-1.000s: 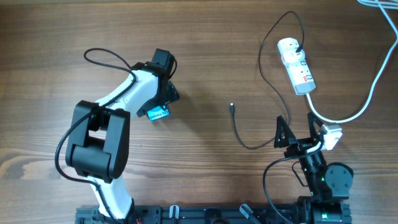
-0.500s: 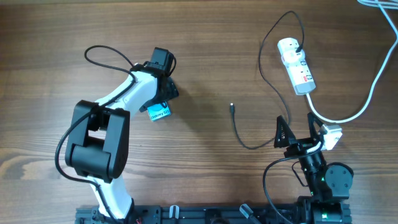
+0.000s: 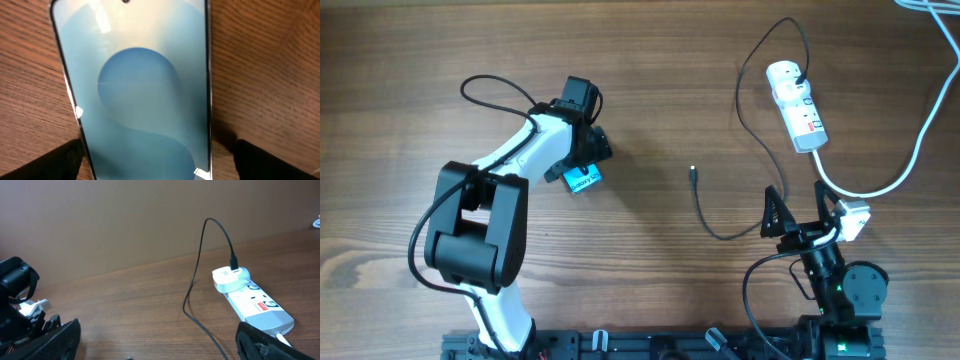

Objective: Plug charger to phone and switch on socket

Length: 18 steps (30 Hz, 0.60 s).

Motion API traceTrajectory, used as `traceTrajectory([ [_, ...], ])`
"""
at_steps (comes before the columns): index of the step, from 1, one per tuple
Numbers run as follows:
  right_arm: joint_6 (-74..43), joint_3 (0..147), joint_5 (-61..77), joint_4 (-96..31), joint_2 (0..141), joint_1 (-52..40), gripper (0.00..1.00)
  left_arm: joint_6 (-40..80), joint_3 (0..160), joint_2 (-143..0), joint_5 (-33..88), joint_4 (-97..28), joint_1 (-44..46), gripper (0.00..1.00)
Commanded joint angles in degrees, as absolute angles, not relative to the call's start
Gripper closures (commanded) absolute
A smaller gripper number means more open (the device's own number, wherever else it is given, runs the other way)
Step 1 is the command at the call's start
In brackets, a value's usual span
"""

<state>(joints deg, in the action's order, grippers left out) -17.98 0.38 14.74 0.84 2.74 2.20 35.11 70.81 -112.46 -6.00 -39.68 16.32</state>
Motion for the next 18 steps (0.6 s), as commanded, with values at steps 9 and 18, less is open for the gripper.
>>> traceTrajectory([
  [9,-18.2,0.3,14.2,1.1,2.8,2.4,0.0,41.2,69.2,-114.2,-2.4,-41.0,16.2,0.26],
  [18,-18.2,0.3,14.2,1.1,2.8,2.4,0.0,41.2,69.2,-114.2,2.2,-44.8,16.3,0.38],
])
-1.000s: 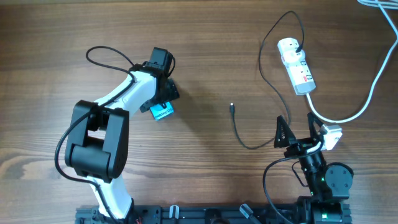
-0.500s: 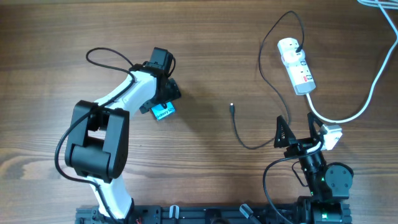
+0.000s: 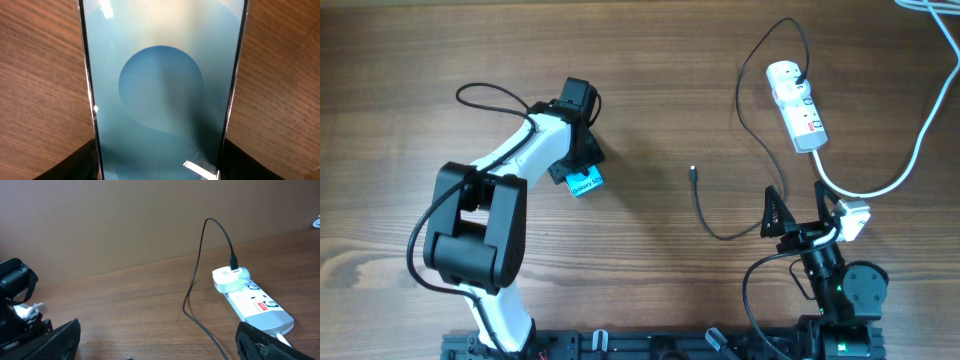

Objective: Plug charger to phone and switch on socket

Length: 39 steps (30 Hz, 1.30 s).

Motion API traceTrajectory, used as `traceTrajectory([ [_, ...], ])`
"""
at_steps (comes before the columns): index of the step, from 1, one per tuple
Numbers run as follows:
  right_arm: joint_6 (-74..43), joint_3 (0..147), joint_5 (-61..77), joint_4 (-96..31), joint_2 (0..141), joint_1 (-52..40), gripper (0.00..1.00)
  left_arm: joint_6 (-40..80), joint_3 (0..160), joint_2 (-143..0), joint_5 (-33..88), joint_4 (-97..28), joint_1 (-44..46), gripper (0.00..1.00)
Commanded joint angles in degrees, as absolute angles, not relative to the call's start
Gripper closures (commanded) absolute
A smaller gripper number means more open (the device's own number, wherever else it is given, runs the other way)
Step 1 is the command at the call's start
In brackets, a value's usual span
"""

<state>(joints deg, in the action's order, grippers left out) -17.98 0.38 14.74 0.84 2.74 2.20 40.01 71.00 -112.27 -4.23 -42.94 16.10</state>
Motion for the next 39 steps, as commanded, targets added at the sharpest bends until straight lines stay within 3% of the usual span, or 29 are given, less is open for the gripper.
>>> traceTrajectory([
  [1,-18.2,0.3,14.2,1.1,2.8,2.4,0.01,41.2,69.2,-114.2,2.9,-45.3,16.4,0.39],
  [23,-18.2,0.3,14.2,1.1,2.8,2.4,0.0,42.1,69.2,-114.2,4.0,-46.1,29.3,0.38],
  [26,-18.2,0.3,14.2,1.1,2.8,2.4,0.0,42.5,69.2,-114.2,3.8,-45.0,29.1,0.29],
  [30,-18.2,0.3,14.2,1.1,2.8,2.4,0.0,42.5,69.2,-114.2,3.8,-44.3,29.1,0.26],
  [34,-18.0,0.3,14.0,1.1,2.8,2.4,0.0,42.5,69.2,-114.2,3.8,-43.5,29.1,0.13],
  [36,-17.1,0.3,10.8,0.9,2.8,2.4,0.0,42.5,69.2,-114.2,3.5,-43.3,29.1,0.0],
  [39,-17.1,0.3,9.9,0.8,2.8,2.4,0.0,42.5,69.2,-114.2,1.4,-43.2,29.1,0.0],
])
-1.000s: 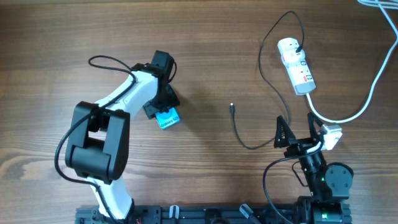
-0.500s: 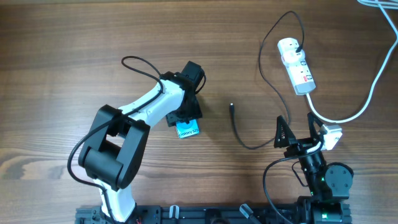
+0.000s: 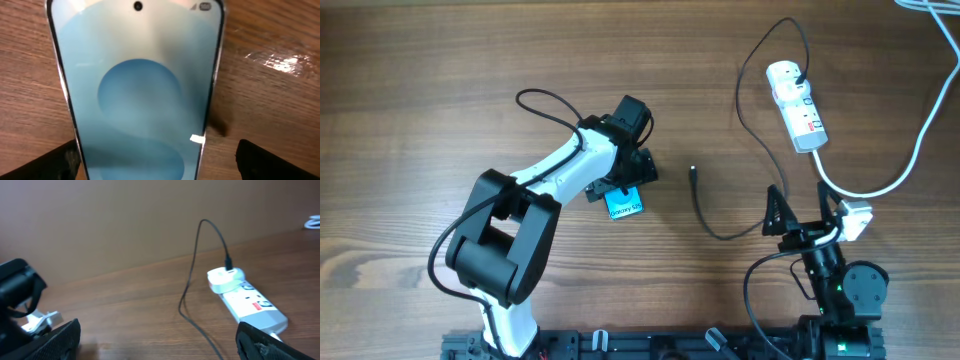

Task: Plug charger to phone and switch on socket
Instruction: 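Move the right gripper to the black cable's USB-C plug and grasp it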

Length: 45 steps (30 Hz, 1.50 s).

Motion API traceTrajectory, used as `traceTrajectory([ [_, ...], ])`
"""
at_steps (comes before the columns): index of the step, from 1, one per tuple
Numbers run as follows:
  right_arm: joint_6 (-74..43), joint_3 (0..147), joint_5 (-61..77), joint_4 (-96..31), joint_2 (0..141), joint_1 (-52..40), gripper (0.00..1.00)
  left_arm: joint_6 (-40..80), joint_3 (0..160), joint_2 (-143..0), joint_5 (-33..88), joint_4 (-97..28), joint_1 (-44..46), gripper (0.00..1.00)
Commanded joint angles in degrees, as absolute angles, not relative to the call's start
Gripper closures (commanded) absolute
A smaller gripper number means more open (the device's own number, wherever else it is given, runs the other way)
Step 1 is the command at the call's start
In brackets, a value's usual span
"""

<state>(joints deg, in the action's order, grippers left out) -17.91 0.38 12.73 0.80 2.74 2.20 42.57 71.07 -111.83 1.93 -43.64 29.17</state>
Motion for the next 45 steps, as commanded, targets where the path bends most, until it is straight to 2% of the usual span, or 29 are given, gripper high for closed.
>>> traceTrajectory([
  [1,-17.1,0.3,9.9,0.8,2.8,2.4,0.0,42.5,69.2,-114.1,1.2,-43.2,29.1,0.0],
  [7,-18.6,0.3,10.4,1.0,2.8,2.4,0.0,42.5,69.2,-114.1,0.1,-42.8,29.1,0.0],
  [11,-36.0,0.3,16.6,1.2,2.9,2.4,0.0,42.5,69.2,-114.1,2.2,-41.5,27.9,0.0],
  [12,-36.8,0.3,19.0,2.3,3.0,2.4,0.0,42.5,69.2,-114.1,2.9,-41.3,27.3,0.0],
  [14,-30.9,1.3,25.5,4.1,3.1,2.4,0.0,42.5,69.2,-114.1,3.2,-41.3,25.8,0.0],
  [17,-32.3,5.4,25.8,1.3,5.0,2.4,0.0,42.5,69.2,-114.1,3.2,-41.9,24.7,0.0],
  [22,-28.6,19.5,32.8,-3.7,17.5,2.4,0.0,42.3,69.2,-114.2,3.2,-42.4,24.2,0.04],
  [24,-23.9,29.6,37.4,-11.9,26.5,2.4,0.0,42.3,69.2,-114.2,3.2,-42.4,24.4,0.04],
  [28,-11.4,49.5,40.4,-36.5,45.4,2.4,0.0,42.3,69.2,-114.2,3.1,-42.4,25.3,0.04],
  [31,-11.5,55.1,40.3,-45.1,55.6,2.4,0.0,42.3,69.2,-114.2,3.0,-42.4,25.5,0.04],
  [34,-12.8,55.4,41.1,-48.5,64.7,2.4,0.02,42.3,69.2,-114.2,3.0,-42.5,26.1,0.08],
  [35,-11.4,55.4,41.8,-48.8,67.1,2.1,0.11,42.3,69.2,-114.2,3.0,-42.5,26.3,0.1],
  [36,-8.6,55.4,42.1,-48.7,69.5,1.3,0.15,42.3,69.2,-114.2,3.0,-42.4,26.7,0.11],
  [39,-4.2,55.4,42.0,-48.4,74.6,-1.8,0.14,42.3,69.2,-114.5,1.9,-42.2,27.6,0.14],
  [42,-5.1,55.4,42.0,-46.2,80.4,-6.8,0.13,42.3,69.2,-115.0,1.5,-41.0,27.9,0.15],
  [45,-13.5,55.4,37.1,-39.4,86.6,-13.6,0.07,39.5,69.2,-115.7,2.0,-39.2,27.9,0.17],
])
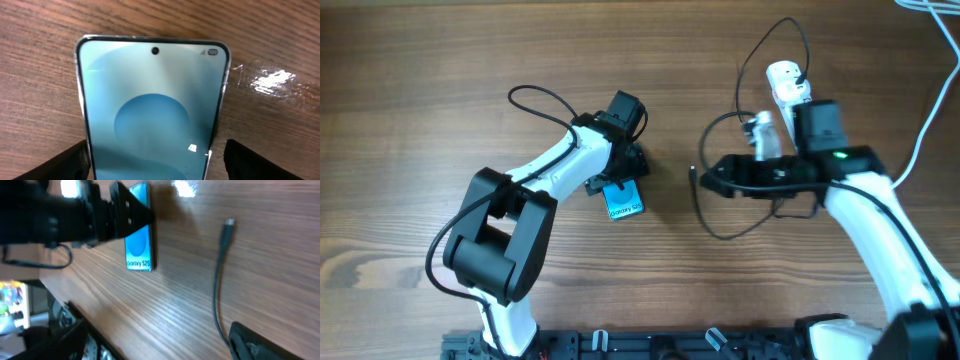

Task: Plug charger to phone and switch on socket
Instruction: 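Move the right gripper to the black cable's USB-C plug and grasp it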

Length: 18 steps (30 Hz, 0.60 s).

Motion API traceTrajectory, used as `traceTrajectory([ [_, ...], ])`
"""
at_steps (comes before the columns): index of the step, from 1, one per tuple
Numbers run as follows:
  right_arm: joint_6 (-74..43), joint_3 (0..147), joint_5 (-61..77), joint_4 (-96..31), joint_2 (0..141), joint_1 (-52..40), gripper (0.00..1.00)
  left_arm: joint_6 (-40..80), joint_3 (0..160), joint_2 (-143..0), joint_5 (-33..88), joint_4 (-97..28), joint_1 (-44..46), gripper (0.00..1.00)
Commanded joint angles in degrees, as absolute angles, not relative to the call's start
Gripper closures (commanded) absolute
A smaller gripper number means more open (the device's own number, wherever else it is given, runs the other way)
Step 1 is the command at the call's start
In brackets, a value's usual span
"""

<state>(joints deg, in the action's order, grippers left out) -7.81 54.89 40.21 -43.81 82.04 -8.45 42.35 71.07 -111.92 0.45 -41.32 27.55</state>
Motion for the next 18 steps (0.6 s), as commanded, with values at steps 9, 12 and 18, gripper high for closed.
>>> traceTrajectory([
  [9,-19.0,55.1,30.7,-23.4,93.2,-27.6,0.02,38.0,69.2,-116.0,4.1,-40.7,27.6,0.16],
  [12,-21.4,54.3,28.2,-17.8,95.2,-31.1,0.01,37.9,69.2,-116.0,4.7,-41.1,26.5,0.17],
  [18,-19.4,54.3,28.1,-11.7,98.8,-32.5,0.0,33.4,70.2,-116.0,7.5,-42.7,22.1,0.18],
])
